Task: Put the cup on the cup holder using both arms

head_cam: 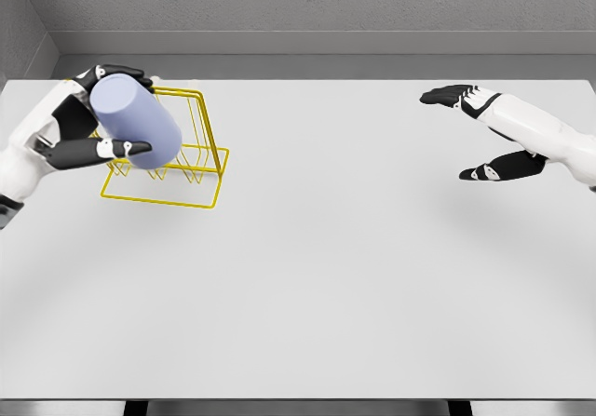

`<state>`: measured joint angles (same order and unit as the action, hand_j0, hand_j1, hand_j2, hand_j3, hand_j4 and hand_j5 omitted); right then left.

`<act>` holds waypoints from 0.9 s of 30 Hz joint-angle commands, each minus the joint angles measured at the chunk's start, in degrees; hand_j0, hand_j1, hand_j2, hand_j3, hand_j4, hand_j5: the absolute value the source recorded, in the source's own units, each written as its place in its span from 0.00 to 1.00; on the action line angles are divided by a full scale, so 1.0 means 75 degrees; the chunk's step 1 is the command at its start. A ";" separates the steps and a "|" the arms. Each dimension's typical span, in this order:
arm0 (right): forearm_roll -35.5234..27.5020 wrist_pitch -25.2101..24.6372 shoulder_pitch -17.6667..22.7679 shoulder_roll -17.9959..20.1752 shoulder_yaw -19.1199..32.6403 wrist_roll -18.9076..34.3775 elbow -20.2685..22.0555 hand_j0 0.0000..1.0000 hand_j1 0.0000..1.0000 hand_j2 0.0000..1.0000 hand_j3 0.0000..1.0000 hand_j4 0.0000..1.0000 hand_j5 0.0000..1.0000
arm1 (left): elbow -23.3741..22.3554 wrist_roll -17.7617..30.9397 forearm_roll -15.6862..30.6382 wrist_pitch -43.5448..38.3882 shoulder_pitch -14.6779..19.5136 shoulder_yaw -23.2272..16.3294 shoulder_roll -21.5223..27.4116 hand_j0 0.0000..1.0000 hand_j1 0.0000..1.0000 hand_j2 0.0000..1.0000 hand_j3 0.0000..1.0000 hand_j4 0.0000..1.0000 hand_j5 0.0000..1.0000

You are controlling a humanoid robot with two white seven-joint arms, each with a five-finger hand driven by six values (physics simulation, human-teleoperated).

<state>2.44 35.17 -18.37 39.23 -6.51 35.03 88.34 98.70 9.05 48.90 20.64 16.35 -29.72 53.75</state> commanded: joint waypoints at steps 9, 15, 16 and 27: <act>-0.0068 -0.0023 0.0000 0.0008 0.0001 -0.0004 0.0011 1.00 1.00 1.00 1.00 1.00 1.00 | -0.0035 0.0011 -0.0039 -0.0338 0.0059 -0.0022 -0.0077 0.94 0.94 0.94 0.94 0.94 0.94; -0.0068 -0.0023 0.0000 0.0008 0.0001 -0.0004 0.0023 1.00 1.00 1.00 1.00 1.00 1.00 | -0.0035 0.0011 -0.0039 -0.0338 0.0082 -0.0010 -0.0077 0.96 0.96 0.96 0.96 0.96 0.96; -0.0068 -0.0023 0.0000 0.0008 0.0001 -0.0004 0.0011 1.00 1.00 1.00 1.00 1.00 1.00 | -0.0035 0.0011 -0.0039 -0.0338 0.0082 -0.0022 -0.0077 0.96 0.96 0.96 0.96 0.96 0.96; -0.0068 -0.0023 0.0000 0.0019 0.0001 -0.0004 0.0011 1.00 1.00 1.00 1.00 1.00 1.00 | 0.0047 0.0011 -0.0063 -0.0303 0.0164 -0.0033 -0.0007 0.88 0.88 0.88 0.88 0.88 0.88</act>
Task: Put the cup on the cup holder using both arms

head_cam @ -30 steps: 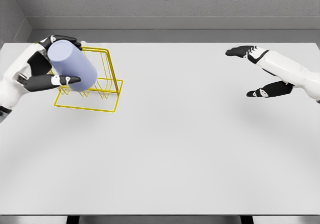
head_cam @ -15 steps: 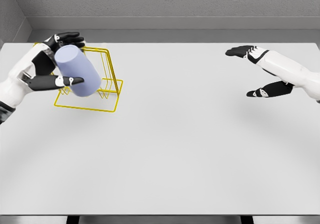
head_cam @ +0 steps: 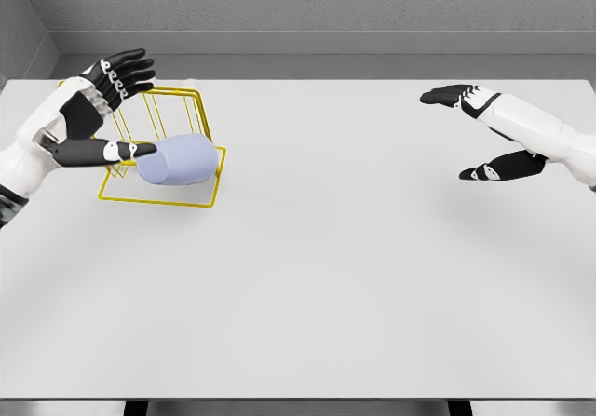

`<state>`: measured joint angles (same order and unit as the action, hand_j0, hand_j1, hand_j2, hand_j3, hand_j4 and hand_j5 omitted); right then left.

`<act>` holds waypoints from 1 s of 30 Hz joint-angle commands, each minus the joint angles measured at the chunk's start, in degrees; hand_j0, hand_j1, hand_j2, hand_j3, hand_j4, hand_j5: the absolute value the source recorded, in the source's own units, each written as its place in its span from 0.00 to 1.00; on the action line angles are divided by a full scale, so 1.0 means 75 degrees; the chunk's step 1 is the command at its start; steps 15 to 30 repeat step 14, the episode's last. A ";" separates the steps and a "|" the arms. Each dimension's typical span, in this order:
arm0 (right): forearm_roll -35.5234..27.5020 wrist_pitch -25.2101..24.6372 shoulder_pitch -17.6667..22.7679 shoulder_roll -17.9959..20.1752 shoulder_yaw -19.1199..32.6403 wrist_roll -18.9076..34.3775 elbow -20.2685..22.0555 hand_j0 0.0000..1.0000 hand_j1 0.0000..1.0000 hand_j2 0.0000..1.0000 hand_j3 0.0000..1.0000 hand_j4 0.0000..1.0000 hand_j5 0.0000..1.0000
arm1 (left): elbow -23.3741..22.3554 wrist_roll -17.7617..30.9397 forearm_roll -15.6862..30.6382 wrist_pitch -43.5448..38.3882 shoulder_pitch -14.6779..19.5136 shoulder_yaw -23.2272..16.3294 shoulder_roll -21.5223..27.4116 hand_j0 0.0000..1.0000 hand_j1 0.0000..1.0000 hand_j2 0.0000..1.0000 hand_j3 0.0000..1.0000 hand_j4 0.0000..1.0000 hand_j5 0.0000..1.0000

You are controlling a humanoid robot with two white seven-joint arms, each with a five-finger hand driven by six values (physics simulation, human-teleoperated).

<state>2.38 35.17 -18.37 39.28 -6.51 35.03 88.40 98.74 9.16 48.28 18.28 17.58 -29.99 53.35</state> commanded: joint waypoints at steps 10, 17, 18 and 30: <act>-0.0060 -0.0022 0.0000 0.0013 0.0001 -0.0004 -0.0009 1.00 1.00 1.00 1.00 1.00 1.00 | 0.0311 -0.0002 0.0031 0.0996 -0.0269 0.0096 0.0938 1.00 1.00 1.00 1.00 1.00 1.00; -0.0060 -0.0022 0.0000 0.0013 0.0001 -0.0004 -0.0009 1.00 1.00 1.00 1.00 1.00 1.00 | 0.0241 0.0009 -0.0015 0.1594 -0.0598 0.0154 0.0961 1.00 1.00 1.00 1.00 1.00 1.00; -0.0060 -0.0022 0.0000 0.0013 0.0001 -0.0004 -0.0009 1.00 1.00 1.00 1.00 1.00 1.00 | 0.0241 0.0009 -0.0015 0.1594 -0.0598 0.0154 0.0961 1.00 1.00 1.00 1.00 1.00 1.00; -0.0060 -0.0022 0.0000 0.0013 0.0001 -0.0004 -0.0009 1.00 1.00 1.00 1.00 1.00 1.00 | 0.0241 0.0009 -0.0015 0.1594 -0.0598 0.0154 0.0961 1.00 1.00 1.00 1.00 1.00 1.00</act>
